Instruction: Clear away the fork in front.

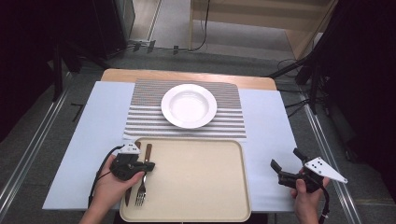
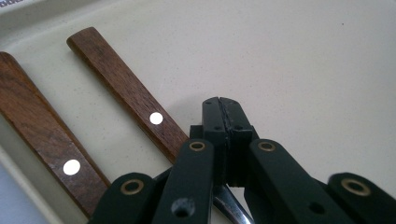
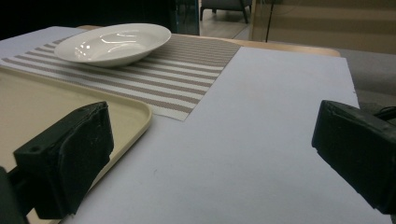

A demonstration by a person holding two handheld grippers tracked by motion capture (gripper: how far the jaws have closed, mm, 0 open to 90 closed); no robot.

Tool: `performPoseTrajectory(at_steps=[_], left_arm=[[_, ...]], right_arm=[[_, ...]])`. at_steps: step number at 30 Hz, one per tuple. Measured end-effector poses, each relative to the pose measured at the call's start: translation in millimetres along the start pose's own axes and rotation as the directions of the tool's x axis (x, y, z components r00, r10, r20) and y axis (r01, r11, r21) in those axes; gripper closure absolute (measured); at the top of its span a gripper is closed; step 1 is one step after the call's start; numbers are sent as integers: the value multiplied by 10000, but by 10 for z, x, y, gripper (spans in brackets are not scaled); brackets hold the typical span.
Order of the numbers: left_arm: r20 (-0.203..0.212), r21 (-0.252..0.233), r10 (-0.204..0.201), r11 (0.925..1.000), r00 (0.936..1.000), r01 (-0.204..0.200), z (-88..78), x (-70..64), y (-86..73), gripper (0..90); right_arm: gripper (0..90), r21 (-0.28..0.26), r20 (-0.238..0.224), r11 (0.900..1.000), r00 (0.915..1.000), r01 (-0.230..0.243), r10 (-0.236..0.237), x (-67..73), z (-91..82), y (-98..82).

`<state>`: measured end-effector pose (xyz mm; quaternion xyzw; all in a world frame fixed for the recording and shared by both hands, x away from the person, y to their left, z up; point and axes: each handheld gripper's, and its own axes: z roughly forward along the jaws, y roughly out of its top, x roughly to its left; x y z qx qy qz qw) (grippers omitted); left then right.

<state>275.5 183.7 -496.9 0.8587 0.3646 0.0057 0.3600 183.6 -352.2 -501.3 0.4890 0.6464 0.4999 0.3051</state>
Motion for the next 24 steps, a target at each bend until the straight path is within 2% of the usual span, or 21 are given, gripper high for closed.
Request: performPoseTrajectory(at_steps=[8,15,24], left_arm=[[-132,-348,-217,9992,9997,213,16,61,-5,888],[-513,-862,-428,9955,9978,383,62,114,32,860],[-1069,-1176,-583,9920,9926,456,117,174,99,897]], right_arm=[[0,-2,-170,10000,9998,-55,55,15,13,7],[0,-4,-174,10000,9998,-17,17,17,23,11],[0,72,-177,10000,9998,45,-44,20,37,-2]])
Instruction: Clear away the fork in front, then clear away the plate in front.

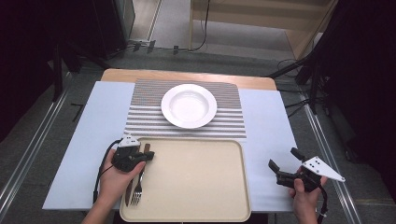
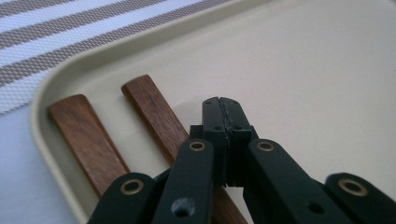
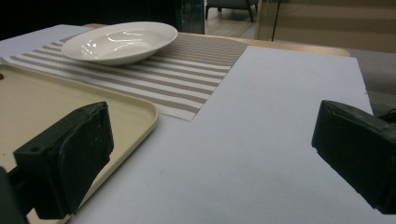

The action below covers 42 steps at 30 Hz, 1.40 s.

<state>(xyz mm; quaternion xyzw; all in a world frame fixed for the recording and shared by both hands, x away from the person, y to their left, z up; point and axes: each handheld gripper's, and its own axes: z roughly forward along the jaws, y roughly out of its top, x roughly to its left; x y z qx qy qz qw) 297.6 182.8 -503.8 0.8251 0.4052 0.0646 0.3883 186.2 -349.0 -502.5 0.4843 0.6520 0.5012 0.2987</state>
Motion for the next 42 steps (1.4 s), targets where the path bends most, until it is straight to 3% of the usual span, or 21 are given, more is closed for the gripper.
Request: performPoseTrajectory(at_steps=[4,6,12,14,16,19,22,23,28,29,31,33,36,38,41,42], left_arm=[[-42,-56,9,10000,10000,-9,9,16,14,898],[203,-324,-28,9995,9998,35,-18,19,14,895],[450,-1029,213,9946,9988,-166,-134,-19,58,730],[254,-1234,197,9922,9995,-165,-176,-46,79,617],[454,-1728,205,9849,9988,-124,-235,-65,87,558],[415,-2226,72,9749,9991,23,-311,-77,113,357],[794,-2616,-217,9643,9966,418,-374,-49,139,214],[1104,-2697,-262,9614,9935,553,-386,-32,143,167],[1797,-2895,-247,9541,9834,769,-410,-1,170,20],[1909,-2949,-250,9520,9813,816,-410,-1,182,0],[1617,-3050,-322,9489,9863,810,-421,-6,206,0],[1699,-3088,-298,9476,9850,820,-423,4,238,0],[1502,-2842,-139,9571,9886,566,-390,2,299,0],[1326,-2808,60,9592,9912,318,-366,-6,318,0],[1097,-2837,-24,9583,9940,336,-318,-26,349,0],[917,-2979,93,9544,9957,185,-301,-30,355,0]], right_arm=[[0,18,23,10000,10000,-27,27,-8,1,-5],[0,10,29,10000,10000,-28,28,-9,-1,-6],[0,4,48,10000,10000,-19,19,-13,-5,-8],[0,-2,41,10000,10000,-12,12,-12,-4,-6],[0,7,18,10000,10000,1,-1,-8,-3,-3],[0,12,-3,10000,10000,48,-48,-2,-3,-1],[0,-18,-16,10000,10000,93,-93,-1,-5,1],[0,-15,-22,10000,10000,68,-68,0,-8,2],[0,-50,-11,10000,10000,-28,28,-22,-2,0],[0,-45,-22,10000,10000,-46,46,-25,1,0],[0,-59,-28,10000,10000,-65,65,-20,6,4],[0,-92,-70,10000,10000,-10,10,-15,9,9],[0,-116,-94,9999,10000,28,-29,0,13,17],[0,-142,-88,9999,9999,55,-56,4,13,21],[0,-207,-61,9997,9999,133,-134,7,-2,30],[0,-228,-60,9997,9999,113,-114,8,-9,31]])
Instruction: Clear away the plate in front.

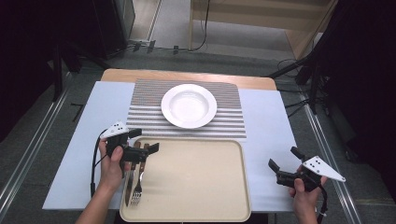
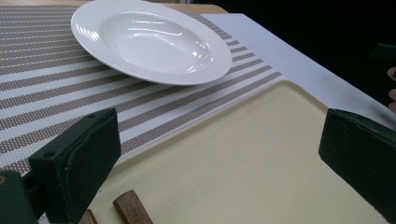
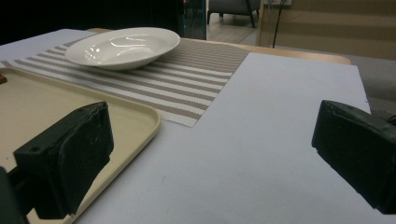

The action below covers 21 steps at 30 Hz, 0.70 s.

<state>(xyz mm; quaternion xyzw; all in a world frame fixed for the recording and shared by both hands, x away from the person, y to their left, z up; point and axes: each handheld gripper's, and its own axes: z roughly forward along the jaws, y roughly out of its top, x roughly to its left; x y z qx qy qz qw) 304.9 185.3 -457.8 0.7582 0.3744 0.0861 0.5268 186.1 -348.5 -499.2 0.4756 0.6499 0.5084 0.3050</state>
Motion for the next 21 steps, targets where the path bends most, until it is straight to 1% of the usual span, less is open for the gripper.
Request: performPoseTrajectory(at_steps=[1,2,3,4,6,10,12,14,17,18,21], left_arm=[[-306,-100,114,9999,9995,-117,22,-6,2,0],[-566,-5,226,9997,9981,-227,44,-9,9,0],[-691,82,243,9997,9973,-238,60,-7,19,0],[-665,48,178,9998,9976,-175,72,-5,26,0],[-355,51,93,9999,9993,-91,89,0,51,0],[-292,249,148,9996,9995,-141,145,-7,116,0],[-93,297,136,9995,9999,-134,175,3,146,0],[33,330,-45,9994,10000,44,210,14,174,0],[328,244,-128,9996,9994,120,241,35,198,0],[331,257,-142,9996,9994,133,254,46,211,0],[131,309,-173,9994,9998,168,291,66,255,0]], right_arm=[[0,-10,4,10000,10000,-40,40,-3,-6,2],[0,-23,-11,10000,10000,-49,49,-9,-8,2],[0,-15,4,10000,10000,-68,68,-10,-8,1],[0,-11,-3,10000,10000,-67,67,-10,-6,1],[0,2,-22,10000,10000,-50,50,-6,-3,1],[0,-18,-47,10000,10000,-15,15,6,-10,3],[0,-23,-56,10000,10000,24,-24,7,-16,3],[0,-36,-46,10000,10000,27,-27,7,-25,4],[0,-61,-73,10000,10000,18,-19,6,-33,3],[0,-67,-90,10000,10000,26,-27,5,-35,2],[0,-77,-130,10000,9999,4,-5,5,-35,3]])
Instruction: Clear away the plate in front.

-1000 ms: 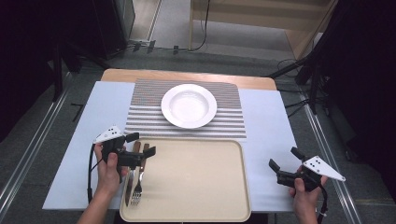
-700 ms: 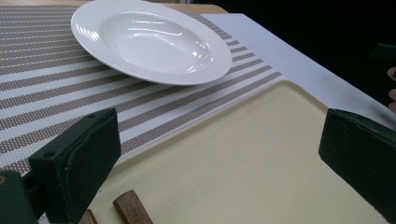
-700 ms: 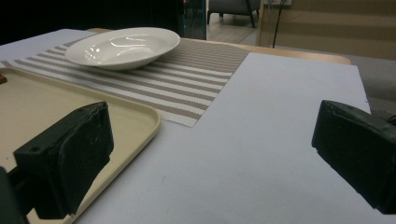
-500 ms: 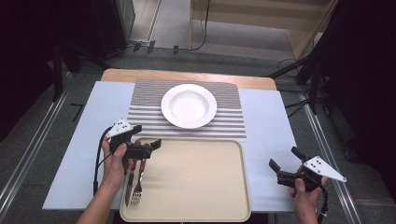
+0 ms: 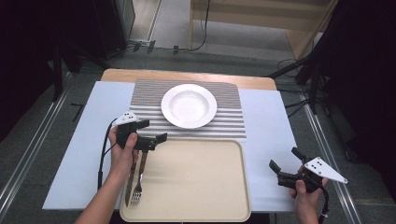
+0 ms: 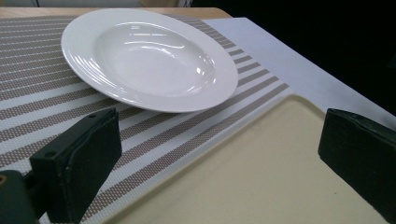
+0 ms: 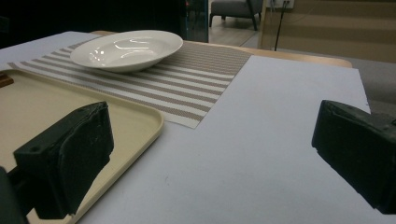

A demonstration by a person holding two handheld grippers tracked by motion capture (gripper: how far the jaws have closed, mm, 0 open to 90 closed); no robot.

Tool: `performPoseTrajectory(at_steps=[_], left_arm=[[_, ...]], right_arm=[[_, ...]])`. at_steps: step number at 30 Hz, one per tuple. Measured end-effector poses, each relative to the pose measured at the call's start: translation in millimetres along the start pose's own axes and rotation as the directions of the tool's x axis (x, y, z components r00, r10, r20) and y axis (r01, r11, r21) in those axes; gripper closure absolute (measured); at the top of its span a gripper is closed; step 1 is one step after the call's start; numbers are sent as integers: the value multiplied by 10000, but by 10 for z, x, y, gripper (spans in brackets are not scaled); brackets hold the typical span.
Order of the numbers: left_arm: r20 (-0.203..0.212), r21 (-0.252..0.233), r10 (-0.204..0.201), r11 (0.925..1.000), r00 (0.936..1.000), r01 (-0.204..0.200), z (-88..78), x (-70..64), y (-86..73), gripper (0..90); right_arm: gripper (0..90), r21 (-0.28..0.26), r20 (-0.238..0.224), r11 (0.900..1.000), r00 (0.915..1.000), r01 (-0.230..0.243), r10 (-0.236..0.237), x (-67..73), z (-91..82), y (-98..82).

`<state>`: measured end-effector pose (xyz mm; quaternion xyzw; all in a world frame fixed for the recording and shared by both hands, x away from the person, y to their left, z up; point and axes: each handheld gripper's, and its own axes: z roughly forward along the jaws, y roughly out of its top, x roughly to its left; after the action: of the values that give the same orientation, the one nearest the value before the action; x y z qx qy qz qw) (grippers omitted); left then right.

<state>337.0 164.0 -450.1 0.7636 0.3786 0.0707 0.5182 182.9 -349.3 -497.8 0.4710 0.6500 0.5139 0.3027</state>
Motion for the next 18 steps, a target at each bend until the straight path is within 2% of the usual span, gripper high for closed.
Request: performPoseTrajectory(at_steps=[10,18], left_arm=[[-287,319,276,9991,9992,-267,117,63,162,0],[-399,490,212,9986,9990,-192,232,151,238,0]], right_arm=[[0,25,-105,10000,9999,19,-19,3,17,1],[0,28,-73,10000,10000,31,-31,18,24,2]])
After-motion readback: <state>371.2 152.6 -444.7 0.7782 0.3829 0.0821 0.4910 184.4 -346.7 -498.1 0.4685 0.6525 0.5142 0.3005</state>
